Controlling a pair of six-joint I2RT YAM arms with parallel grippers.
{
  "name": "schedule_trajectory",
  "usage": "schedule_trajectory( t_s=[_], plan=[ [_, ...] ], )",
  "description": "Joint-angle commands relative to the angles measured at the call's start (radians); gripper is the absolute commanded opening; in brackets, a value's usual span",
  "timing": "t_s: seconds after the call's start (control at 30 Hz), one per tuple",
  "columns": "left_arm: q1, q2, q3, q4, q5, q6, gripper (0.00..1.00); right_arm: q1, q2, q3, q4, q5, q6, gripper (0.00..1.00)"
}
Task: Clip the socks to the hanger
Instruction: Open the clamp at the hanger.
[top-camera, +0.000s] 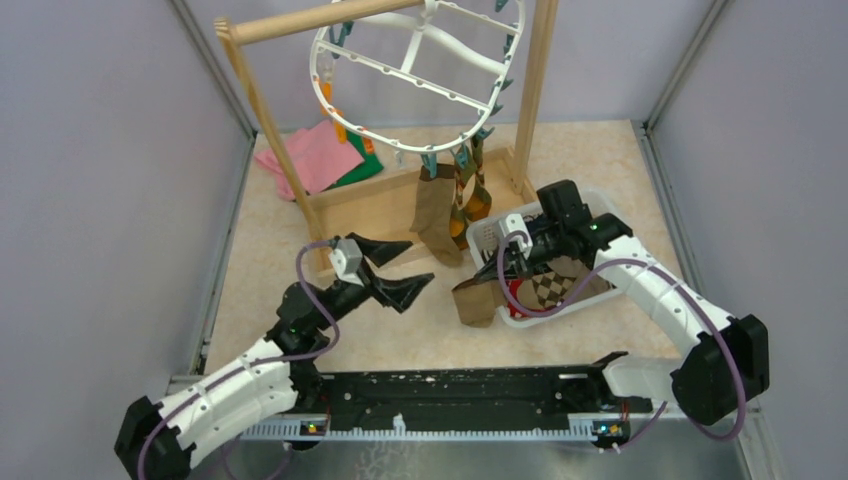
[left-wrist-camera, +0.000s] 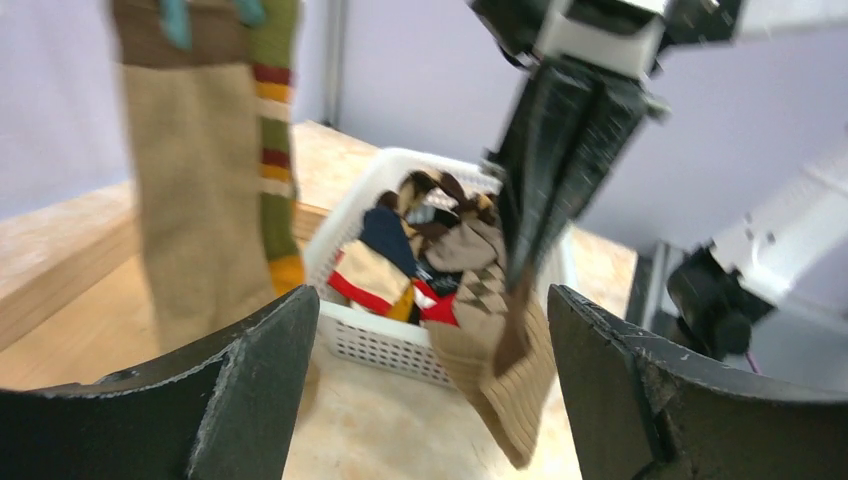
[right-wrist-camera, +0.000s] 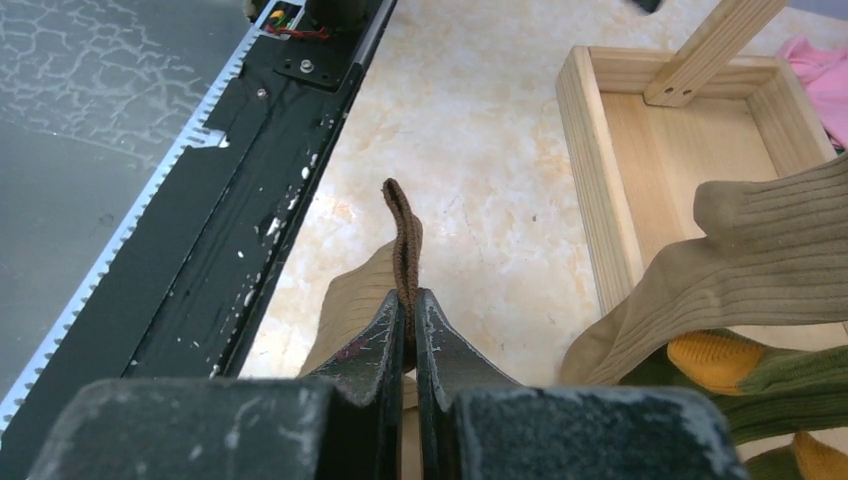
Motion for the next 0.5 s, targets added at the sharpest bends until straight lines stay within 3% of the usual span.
schedule_trajectory(
  t_s=[0.0, 0.23, 0.47],
  plan=[
    [0.109, 0.010, 0.098, -0.068, 0.041, -0.162, 0.91, 0.019, -0.034, 0.019, -0.035, -0.026, -0.076, 0.00],
    [0.294, 0.171, 0.268, -0.068, 0.115, -0.242, 0.92, 0.019, -0.038, 0.016, -0.043, -0.028, -0.088, 0.00],
    [0.461, 0.236, 0.318, 0.040, 0.111, -0.166, 0.92, 0.019, -0.041, 0.015, -0.058, -0.030, -0.107, 0.00]
  ],
)
